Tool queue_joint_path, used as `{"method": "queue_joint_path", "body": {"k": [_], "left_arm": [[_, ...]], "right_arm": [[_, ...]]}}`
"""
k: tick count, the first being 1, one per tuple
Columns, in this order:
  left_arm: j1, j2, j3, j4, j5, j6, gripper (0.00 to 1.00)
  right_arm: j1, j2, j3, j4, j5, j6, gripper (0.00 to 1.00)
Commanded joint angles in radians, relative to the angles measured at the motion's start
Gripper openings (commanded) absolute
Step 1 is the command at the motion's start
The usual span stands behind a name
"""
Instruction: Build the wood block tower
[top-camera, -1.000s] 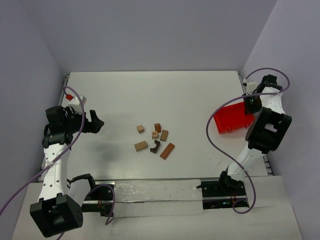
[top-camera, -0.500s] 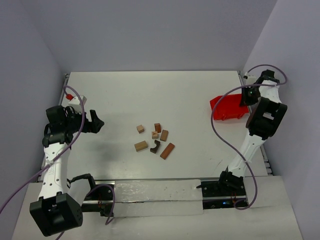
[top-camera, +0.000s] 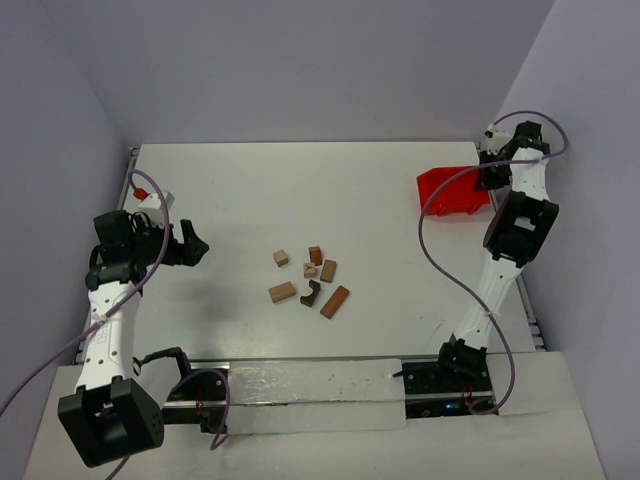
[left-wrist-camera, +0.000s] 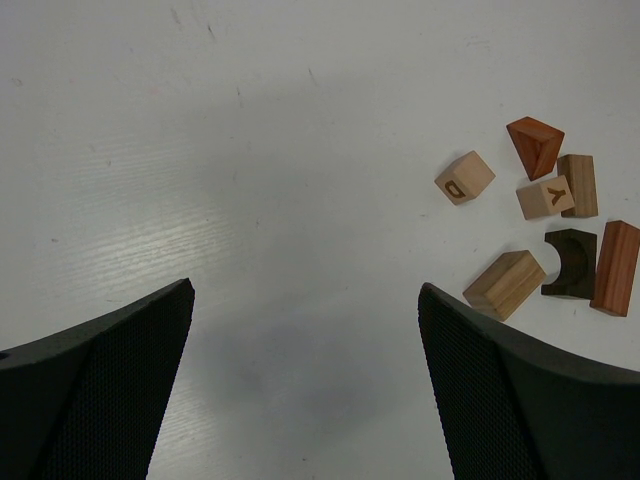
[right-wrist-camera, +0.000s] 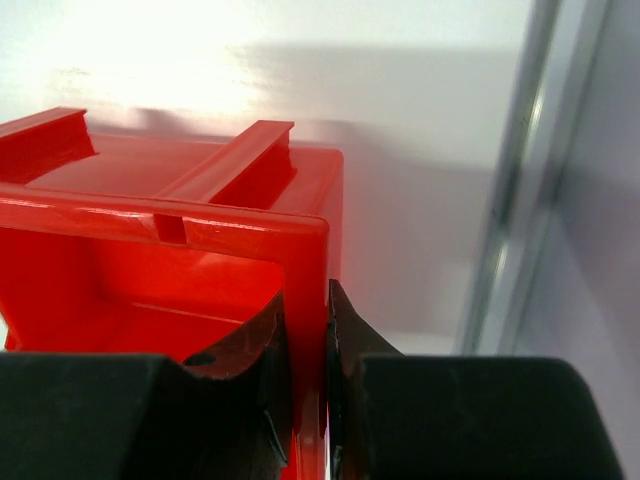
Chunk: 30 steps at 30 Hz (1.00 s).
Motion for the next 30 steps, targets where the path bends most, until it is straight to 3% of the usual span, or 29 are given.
{"method": "queue_joint_path", "body": {"k": [1, 9, 14, 20, 30], "left_arm": [[0.005, 0.002, 0.037, 0.011, -0.002, 0.005, 0.99], [0.005, 0.002, 0.038, 0.011, -0.002, 0.005, 0.99], [0.005, 0.002, 0.039, 0.009, -0.002, 0.005, 0.99], [0.007, -0.005, 0.037, 0.011, -0.002, 0.005, 0.99], [0.007, -0.028, 0.034, 0.018, -0.013, -0.002, 0.99]], "right_arm": [[0.032, 0.041, 0.076, 0.031, -0.005, 0.050, 0.03], [0.040, 0.055, 0.082, 0.055, 0.009, 0.082, 0.24], [0.042, 0.043, 0.085, 0.058, 0.023, 0.090, 0.51], [0.051, 0.001, 0.097, 0.045, 0.018, 0.099, 0.67], [0.123, -0.159, 0.136, -0.015, 0.049, 0.093, 0.72]]}}
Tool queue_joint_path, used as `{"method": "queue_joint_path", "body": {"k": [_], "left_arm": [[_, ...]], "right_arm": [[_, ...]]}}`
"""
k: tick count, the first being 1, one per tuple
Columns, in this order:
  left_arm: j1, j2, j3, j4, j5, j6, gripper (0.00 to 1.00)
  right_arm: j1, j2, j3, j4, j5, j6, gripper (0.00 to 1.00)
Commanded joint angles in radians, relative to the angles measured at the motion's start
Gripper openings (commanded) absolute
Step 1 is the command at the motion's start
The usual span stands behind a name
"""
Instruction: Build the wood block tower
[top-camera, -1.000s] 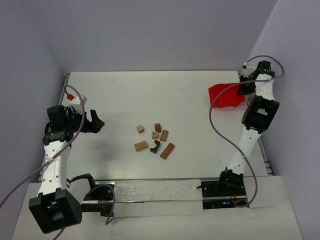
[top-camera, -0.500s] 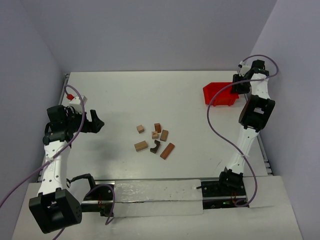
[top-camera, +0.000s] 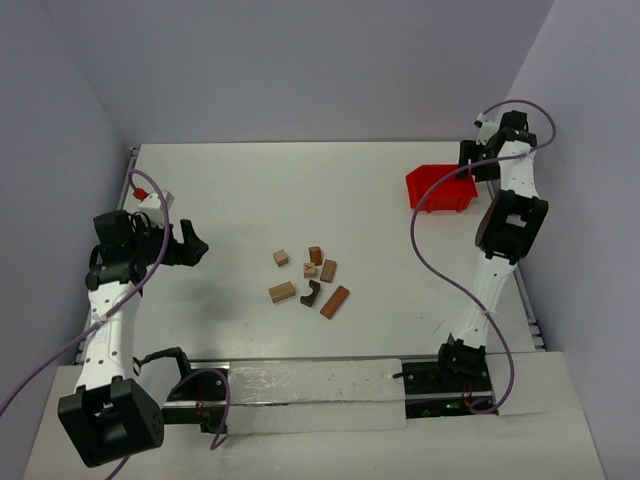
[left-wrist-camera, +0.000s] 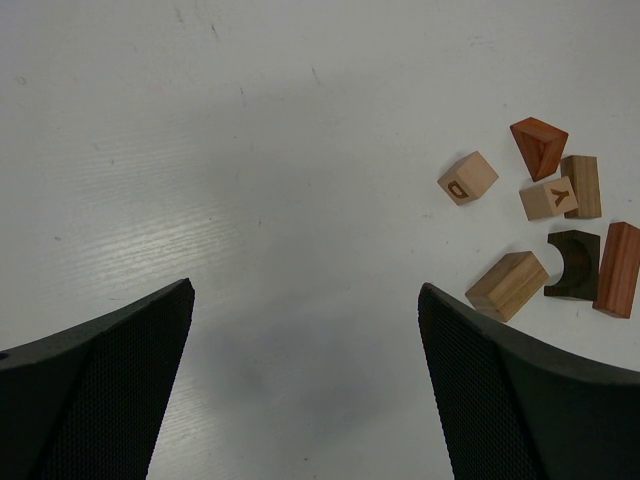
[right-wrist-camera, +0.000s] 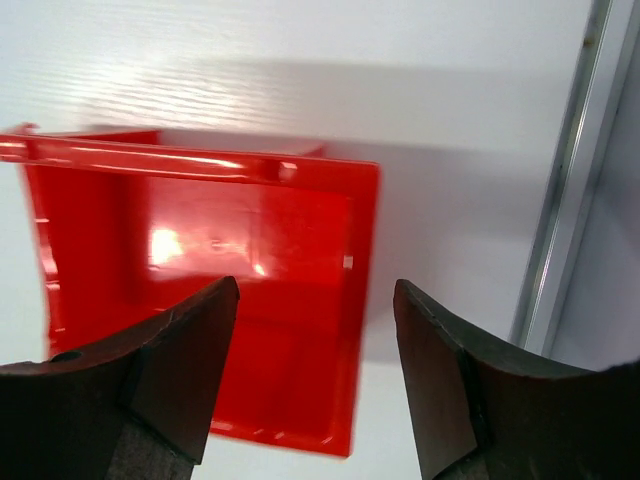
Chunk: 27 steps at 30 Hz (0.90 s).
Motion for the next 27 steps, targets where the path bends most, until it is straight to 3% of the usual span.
{"method": "queue_joint_path", "body": {"k": [1, 8, 9, 11, 19, 23, 27], "left_arm": [[0.007, -0.034, 0.035, 0.019, -0.008, -0.003, 0.99], [0.007, -0.054, 0.030, 0.026, -0.011, -0.003, 0.99], [0.008, -0.058, 0.029, 0.024, -0.006, 0.000, 0.99], [0.008, -0.062, 0.027, 0.024, 0.002, 0.004, 0.99], [0.009, -0.060, 0.028, 0.005, 0.058, 0.029, 0.99], [0.010, -0.059, 0.029, 0.003, 0.065, 0.033, 0.99], [0.009, -0.062, 0.026, 0.003, 0.074, 0.038, 0.99]], "right_arm": [[0.054, -0.194, 0.073, -0.023, 0.015, 0.003, 0.72], [0.137, -0.389, 0.054, -0.064, 0.016, -0.017, 0.79], [0.165, -0.445, 0.027, -0.080, -0.010, -0.053, 0.93], [0.232, -0.553, -0.052, -0.119, -0.071, -0.137, 1.00], [0.576, -0.845, -0.446, -0.289, -0.191, -0.539, 1.00], [0.726, -0.994, -0.741, -0.228, -0.278, -0.698, 1.00], [0.896, -1.032, -0.910, -0.163, -0.194, -0.787, 1.00]]}}
